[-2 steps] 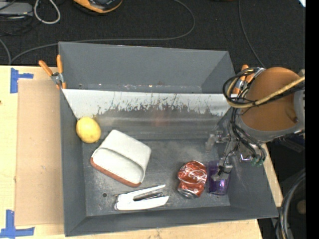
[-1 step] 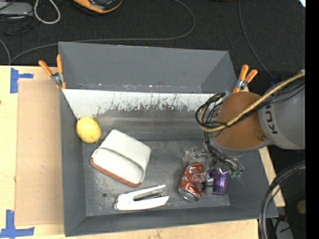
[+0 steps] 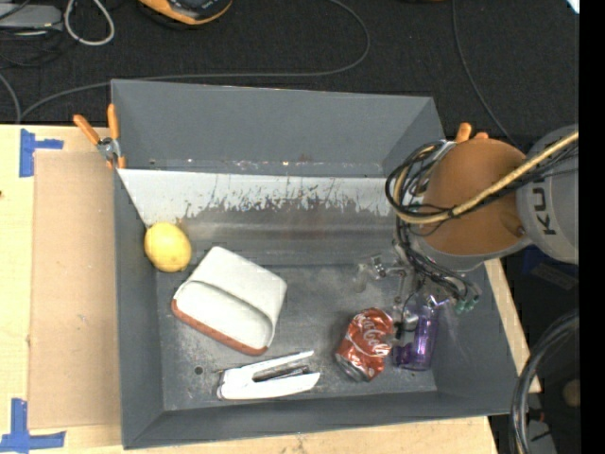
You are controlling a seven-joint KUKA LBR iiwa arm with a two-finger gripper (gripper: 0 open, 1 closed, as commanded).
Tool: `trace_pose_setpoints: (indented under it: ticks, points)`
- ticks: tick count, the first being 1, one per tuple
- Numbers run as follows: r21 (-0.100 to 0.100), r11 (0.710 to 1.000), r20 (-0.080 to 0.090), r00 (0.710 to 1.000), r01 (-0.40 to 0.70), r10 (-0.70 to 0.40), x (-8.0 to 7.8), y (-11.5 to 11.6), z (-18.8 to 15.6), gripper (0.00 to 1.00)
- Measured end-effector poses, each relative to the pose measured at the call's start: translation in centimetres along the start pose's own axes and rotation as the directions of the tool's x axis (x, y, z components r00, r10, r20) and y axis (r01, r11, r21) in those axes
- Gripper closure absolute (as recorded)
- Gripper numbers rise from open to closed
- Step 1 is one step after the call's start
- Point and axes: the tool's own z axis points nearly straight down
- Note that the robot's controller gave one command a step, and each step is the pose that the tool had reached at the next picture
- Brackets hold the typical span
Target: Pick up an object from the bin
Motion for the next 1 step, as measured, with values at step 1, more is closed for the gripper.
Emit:
trace_pose_setpoints:
  ticks: [1]
  points:
    - [-0.012, 0.993, -0.02, 0.993, 0.116, -0.116, 3.0, 2.07, 4.3, 0.0]
